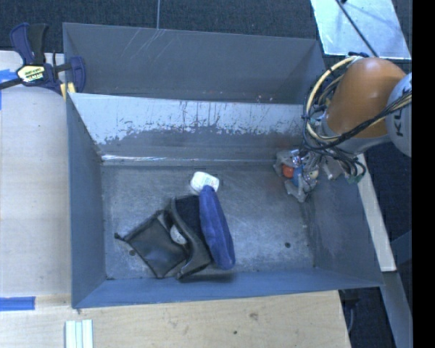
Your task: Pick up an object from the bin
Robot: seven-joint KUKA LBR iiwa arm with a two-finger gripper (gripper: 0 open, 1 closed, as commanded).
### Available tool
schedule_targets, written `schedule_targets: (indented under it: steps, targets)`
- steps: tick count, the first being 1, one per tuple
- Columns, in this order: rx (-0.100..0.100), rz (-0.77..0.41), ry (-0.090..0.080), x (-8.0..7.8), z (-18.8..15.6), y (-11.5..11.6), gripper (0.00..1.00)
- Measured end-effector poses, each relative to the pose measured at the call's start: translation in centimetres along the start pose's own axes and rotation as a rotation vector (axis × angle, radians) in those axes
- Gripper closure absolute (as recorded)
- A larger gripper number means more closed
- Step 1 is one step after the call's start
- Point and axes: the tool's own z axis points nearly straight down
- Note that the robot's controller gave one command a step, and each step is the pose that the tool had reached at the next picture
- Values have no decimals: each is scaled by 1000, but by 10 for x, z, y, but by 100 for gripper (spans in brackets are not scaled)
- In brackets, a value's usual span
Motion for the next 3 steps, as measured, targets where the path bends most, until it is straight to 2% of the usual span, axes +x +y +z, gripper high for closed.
schedule_targets:
  steps: [1,2,3]
  targets:
    - [24,-90,-4,10,-146,9,100]
    - [19,-87,3,11,-141,9,0]
    - [14,-331,11,17,-20,0,0]
